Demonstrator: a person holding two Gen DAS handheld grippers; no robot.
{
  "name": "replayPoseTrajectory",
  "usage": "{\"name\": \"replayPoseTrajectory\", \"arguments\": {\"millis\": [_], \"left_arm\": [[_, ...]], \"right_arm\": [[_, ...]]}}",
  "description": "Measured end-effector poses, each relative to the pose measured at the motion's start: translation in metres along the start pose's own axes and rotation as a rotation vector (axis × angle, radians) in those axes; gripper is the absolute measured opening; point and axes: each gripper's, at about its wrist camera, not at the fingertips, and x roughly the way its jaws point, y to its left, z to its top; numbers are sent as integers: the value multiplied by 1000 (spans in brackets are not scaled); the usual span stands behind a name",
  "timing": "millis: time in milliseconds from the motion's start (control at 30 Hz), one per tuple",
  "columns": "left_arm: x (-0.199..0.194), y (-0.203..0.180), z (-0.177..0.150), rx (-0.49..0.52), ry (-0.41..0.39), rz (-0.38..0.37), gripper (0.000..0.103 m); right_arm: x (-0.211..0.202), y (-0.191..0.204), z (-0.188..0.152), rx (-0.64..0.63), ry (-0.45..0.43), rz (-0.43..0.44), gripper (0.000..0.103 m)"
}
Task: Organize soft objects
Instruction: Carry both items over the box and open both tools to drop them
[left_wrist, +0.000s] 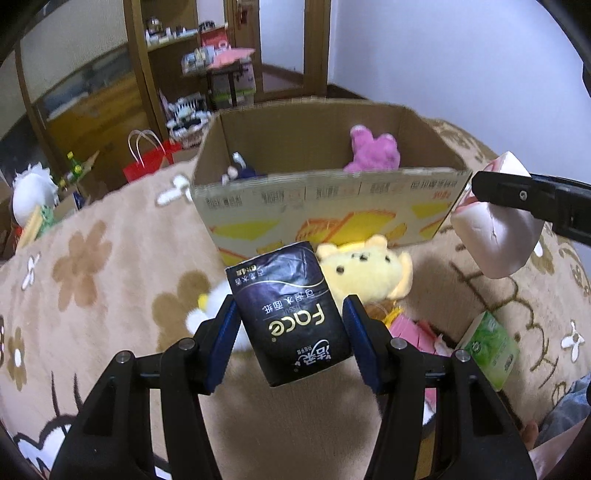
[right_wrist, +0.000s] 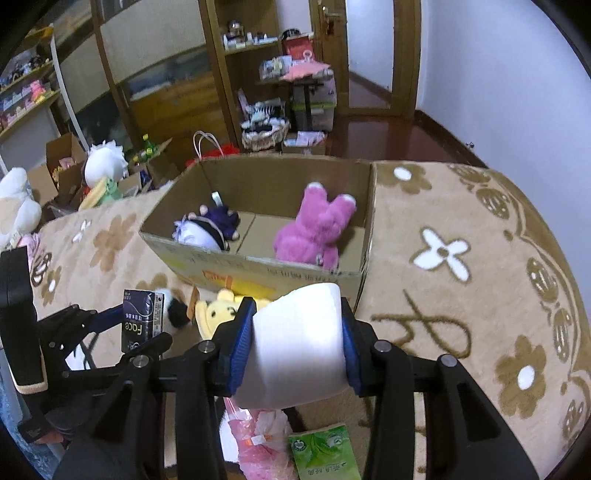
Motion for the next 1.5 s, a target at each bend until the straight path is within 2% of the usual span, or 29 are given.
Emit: {"name": "replayPoseTrajectory", "arguments": {"millis": [367, 667, 867, 967, 1167, 1367, 1500], "left_arm": [[-25, 4, 35, 25, -169, 36, 56], [-26, 6, 78, 26, -266, 77, 56], [-12, 11, 99, 33, -279, 99, 56], [1, 14, 107, 27, -273, 83, 56], [24, 15, 108, 40, -241, 97, 56], [32, 12, 108, 63, -243, 90, 56], [34, 13, 107, 53, -239, 60, 56]], "right_arm": [[-33, -5, 21, 12, -136, -37, 45], [-29, -9, 40, 10, -175, -60, 45], [-18, -18, 52, 13, -183, -70, 45], [-9, -25, 56, 30, -175, -36, 45], [6, -34, 60, 59, -191, 31, 47], [22, -31, 64, 47, -186, 30, 49], [32, -29, 61, 38, -163, 31, 50]]}}
